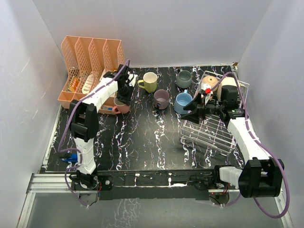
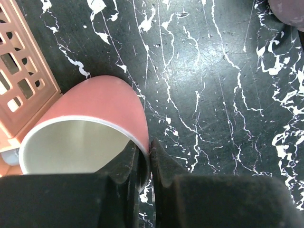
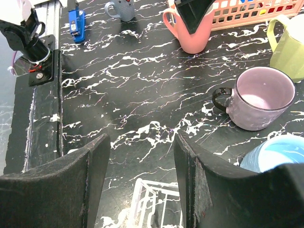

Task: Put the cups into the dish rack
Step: Pick up the cup at the center of the board.

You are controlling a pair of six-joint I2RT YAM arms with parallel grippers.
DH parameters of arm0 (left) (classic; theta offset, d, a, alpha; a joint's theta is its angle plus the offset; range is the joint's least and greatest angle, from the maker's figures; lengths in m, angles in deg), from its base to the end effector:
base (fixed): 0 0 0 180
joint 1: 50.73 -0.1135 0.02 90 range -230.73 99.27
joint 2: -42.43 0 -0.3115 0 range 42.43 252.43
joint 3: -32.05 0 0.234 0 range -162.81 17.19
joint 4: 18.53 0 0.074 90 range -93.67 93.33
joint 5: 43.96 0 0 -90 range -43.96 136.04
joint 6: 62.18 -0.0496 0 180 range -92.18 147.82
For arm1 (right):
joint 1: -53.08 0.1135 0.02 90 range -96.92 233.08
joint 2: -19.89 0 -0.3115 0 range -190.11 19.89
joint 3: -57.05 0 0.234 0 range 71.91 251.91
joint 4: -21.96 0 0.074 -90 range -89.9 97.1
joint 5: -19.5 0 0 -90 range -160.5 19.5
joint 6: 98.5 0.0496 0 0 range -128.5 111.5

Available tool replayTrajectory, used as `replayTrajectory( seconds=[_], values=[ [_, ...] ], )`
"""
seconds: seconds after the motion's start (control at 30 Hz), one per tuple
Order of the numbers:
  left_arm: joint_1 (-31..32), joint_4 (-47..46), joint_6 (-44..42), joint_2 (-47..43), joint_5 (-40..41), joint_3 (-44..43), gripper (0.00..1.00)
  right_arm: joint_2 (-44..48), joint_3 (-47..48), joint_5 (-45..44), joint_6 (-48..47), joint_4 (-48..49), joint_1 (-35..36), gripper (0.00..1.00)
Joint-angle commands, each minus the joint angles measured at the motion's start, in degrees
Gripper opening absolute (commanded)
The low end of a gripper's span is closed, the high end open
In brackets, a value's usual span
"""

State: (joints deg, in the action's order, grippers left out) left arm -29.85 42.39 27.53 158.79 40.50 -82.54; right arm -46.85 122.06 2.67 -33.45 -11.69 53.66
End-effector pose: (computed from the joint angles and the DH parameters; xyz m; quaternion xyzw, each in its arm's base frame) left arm 0.4176 -0.1644 0.2758 0.1895 0.9520 -0.0883 0.2236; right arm 0.2024 0.0495 0.3415 -0.4243 0.6354 0.4399 0.4719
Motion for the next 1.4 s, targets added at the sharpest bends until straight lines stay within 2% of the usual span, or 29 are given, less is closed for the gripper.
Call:
replayTrajectory(
  seconds=[0.0, 0.17, 0.27, 0.47, 0.63, 0.7, 0.83, 0.9, 1.0, 1.1, 1.23, 1.3, 1.37],
  values=[
    [0.22, 0.47, 2.21, -4.62, -4.41, 2.02, 0.0, 0.31, -0.39, 1.81, 0.34, 2.79, -0.4, 0.58],
    [0.19, -6.1, 6.44, -15.19, -8.78, 9.52, 0.0, 0.73, -0.82, 3.85, -0.68, 2.52, -2.0, 0.58],
    [0.18, -15.12, 11.47, -25.49, -13.55, 19.55, 0.0, 1.37, -1.24, 5.8, -1.87, 2.27, -2.39, 0.58],
    [0.19, -45.64, 30.1, -49.66, -21.88, 46.57, 0.0, 3.05, -2.68, 10.66, -4.54, 2.38, -2.54, 0.58],
    [0.43, -67.55, 46.26, -63.57, -23.27, 61.81, 0.0, 3.62, 0.26, 11.81, -7.43, -2.75, -1.43, 0.58],
    [0.58, -74.74, 51.51, -65.95, -24.03, 65.03, 0.0, 2.83, 2.81, 11.47, -9.95, -7.21, -0.27, 0.62],
    [0.73, -90.6, 61.83, -68.36, -22.84, 70.27, 0.0, 1.09, 8.04, 9.13, -9.21, -12.76, 5.23, 0.62],
    [1.29, -99.21, 66.89, -68.35, -21.12, 72.78, 0.0, 0.45, 9.4, 8.88, -6.22, -12.32, 7.88, 0.62],
    [2.33, -109.17, 71.95, -68.19, -17.24, 75.04, 0.0, 0.5, 8.59, 8.51, 6.12, -4.17, 10.17, 0.62],
    [4.45, -112.15, 71.9, -68.57, -12.84, 74.1, 0.0, 0.26, 7.95, 3.15, 20.09, 7.1, 10.92, 0.62],
    [9.71, -115.63, 68.55, -67.5, -6.74, 71.52, 0.0, -2.52, 11.55, 3.71, 27.77, 9.82, 11.47, 0.62],
    [13.19, -118.64, 66.44, -65.53, -3.94, 69.78, 0.0, -3.62, 11.83, 4.43, 33.46, 14.49, 12.06, 0.63],
    [16.37, -121.64, 64.56, -62.26, -1.88, 68.02, 0.0, -4.19, 11.33, 4.57, 38.41, 18.87, 12.76, 0.74]
  ],
)
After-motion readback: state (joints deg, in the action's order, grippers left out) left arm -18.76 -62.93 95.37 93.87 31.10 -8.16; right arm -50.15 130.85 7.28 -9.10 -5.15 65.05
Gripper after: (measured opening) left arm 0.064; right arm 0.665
